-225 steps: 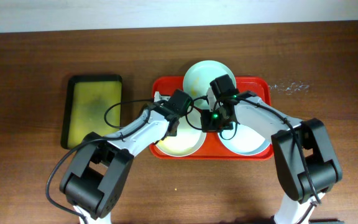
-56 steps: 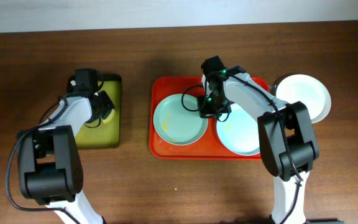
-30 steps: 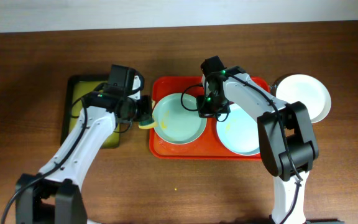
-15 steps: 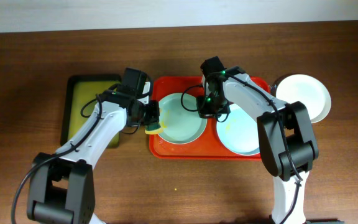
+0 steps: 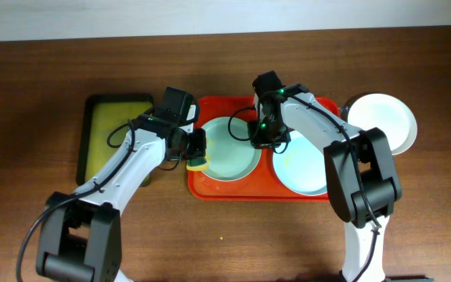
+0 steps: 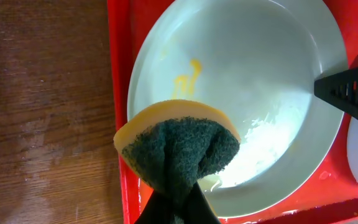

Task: Clean dirty plates on tray and stack at the side
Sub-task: 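Scrub the pale green plate with the sponge in the left gripper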

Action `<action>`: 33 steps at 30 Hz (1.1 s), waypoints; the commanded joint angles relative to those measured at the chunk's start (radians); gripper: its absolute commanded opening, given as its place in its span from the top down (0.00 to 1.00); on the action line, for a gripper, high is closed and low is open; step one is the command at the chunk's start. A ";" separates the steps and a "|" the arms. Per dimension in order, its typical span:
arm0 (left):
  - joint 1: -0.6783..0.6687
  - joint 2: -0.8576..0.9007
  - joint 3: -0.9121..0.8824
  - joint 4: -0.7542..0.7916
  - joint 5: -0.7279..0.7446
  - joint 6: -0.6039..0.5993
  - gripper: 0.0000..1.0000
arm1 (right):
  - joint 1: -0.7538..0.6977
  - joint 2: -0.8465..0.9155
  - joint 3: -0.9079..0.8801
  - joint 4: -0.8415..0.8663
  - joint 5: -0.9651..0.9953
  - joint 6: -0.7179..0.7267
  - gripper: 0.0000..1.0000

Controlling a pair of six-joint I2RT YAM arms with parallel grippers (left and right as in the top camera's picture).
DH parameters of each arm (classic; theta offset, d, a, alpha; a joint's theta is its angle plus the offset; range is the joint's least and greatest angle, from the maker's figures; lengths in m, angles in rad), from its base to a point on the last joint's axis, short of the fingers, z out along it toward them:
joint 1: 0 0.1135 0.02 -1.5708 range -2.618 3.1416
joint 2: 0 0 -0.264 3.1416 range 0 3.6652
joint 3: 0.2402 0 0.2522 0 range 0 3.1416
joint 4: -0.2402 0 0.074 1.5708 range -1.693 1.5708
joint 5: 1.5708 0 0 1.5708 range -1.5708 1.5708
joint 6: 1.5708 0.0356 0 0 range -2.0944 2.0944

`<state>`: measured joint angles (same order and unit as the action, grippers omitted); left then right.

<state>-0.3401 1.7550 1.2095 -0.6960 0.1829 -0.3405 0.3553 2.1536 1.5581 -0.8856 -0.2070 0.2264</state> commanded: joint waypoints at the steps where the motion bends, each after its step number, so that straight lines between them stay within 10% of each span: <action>1: 0.000 0.020 0.001 0.002 -0.005 -0.010 1.00 | -0.024 0.015 -0.010 -0.008 0.034 -0.035 0.83; 33: -0.093 0.155 0.001 0.085 0.013 -0.130 1.00 | -0.054 0.015 -0.011 -0.011 -0.023 -0.028 0.84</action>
<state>-0.4046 1.8832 1.2098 -0.6449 0.1898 -0.4530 0.3069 2.1536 1.5581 -0.9031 -0.2237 0.2008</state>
